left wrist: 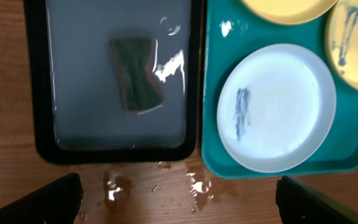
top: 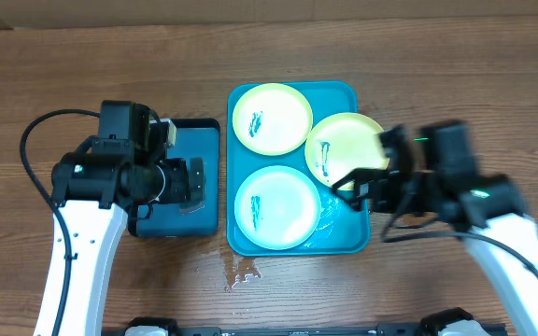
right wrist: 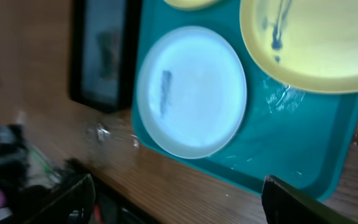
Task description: Clean dirty plates on tray and stack at the side
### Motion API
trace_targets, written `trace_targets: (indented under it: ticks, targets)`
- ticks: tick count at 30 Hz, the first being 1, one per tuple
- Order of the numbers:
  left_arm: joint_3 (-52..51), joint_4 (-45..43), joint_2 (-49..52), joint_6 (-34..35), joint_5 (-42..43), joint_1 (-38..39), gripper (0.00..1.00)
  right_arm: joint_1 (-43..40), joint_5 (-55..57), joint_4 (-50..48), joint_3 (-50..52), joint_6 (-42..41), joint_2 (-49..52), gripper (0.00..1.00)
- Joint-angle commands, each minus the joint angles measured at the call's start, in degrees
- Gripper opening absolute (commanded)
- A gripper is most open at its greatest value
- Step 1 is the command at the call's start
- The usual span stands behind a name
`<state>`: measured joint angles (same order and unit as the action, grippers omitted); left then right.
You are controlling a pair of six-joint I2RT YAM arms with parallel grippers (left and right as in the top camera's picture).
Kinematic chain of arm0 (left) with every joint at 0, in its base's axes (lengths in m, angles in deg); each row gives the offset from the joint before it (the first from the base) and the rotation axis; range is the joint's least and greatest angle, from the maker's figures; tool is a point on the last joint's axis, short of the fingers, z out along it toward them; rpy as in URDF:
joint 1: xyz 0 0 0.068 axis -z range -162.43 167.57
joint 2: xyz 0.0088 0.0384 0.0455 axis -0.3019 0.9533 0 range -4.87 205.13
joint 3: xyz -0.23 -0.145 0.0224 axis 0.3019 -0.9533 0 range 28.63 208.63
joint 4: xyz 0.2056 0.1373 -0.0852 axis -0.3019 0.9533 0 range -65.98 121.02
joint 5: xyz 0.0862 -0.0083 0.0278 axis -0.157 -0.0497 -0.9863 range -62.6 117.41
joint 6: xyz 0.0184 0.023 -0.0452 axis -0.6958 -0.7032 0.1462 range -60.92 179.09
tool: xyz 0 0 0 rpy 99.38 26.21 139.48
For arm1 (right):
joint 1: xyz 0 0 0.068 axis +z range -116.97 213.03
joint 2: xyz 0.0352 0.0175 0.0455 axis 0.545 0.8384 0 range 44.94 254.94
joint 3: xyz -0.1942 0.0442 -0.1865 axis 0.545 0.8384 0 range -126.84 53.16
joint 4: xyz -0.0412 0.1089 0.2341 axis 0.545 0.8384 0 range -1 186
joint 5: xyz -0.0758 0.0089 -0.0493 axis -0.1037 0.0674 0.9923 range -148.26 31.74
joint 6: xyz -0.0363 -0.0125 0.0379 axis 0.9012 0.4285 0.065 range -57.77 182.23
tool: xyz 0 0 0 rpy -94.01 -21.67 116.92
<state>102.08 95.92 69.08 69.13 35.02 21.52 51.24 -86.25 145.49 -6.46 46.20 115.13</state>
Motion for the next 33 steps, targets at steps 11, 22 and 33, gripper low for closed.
trace_targets:
  ticks: [11, 22, 33]
  targets:
    - [1.99, 2.67, -3.82, 6.21, -2.95, -12.87, 1.00, 12.00, 20.70, -12.74, -1.09, -12.76, 25.59, 0.73]
    - [-4.83, -4.09, 6.73, -7.10, 9.51, -10.21, 0.95, 10.60, 19.82, -16.59, -0.04, -10.54, 31.69, 0.31]
    - [-4.85, -8.74, 23.96, 3.52, -9.51, -3.87, 0.85, 10.71, 18.75, -17.16, 0.09, -10.45, 32.48, 0.30]
